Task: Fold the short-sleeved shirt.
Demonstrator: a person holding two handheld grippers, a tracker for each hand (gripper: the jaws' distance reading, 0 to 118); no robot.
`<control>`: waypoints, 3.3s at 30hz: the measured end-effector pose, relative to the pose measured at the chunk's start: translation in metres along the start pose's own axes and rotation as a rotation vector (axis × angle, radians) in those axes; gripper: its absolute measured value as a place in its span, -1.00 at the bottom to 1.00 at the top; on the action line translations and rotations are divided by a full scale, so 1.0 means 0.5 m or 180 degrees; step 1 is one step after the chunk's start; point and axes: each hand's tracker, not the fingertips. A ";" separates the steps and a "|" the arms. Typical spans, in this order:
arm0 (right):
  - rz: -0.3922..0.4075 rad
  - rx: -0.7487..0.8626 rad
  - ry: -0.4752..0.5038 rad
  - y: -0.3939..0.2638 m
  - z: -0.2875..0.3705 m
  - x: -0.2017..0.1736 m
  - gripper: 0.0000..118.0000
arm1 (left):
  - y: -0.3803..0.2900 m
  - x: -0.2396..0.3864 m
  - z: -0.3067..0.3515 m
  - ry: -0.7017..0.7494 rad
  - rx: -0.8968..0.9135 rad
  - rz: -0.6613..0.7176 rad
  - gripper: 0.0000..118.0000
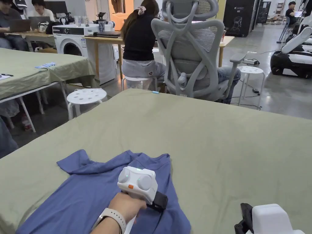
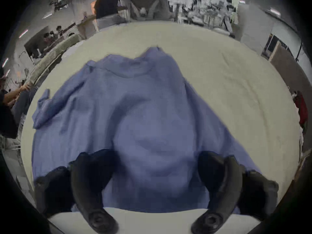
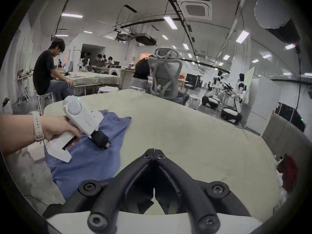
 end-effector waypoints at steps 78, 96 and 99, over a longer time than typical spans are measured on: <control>-0.0705 -0.0233 -0.0785 -0.149 0.208 0.351 -1.00 | -0.114 0.215 0.254 -0.0297 0.0785 0.0116 -1.00; -0.0700 -0.0523 -0.0934 -0.194 0.185 0.416 -1.00 | 0.100 0.282 -0.028 0.0227 -0.0005 -0.0004 0.62; -0.0733 -0.0522 -0.0981 -0.199 0.190 0.429 -1.00 | 0.099 0.312 0.003 0.0156 0.0023 -0.0263 -0.01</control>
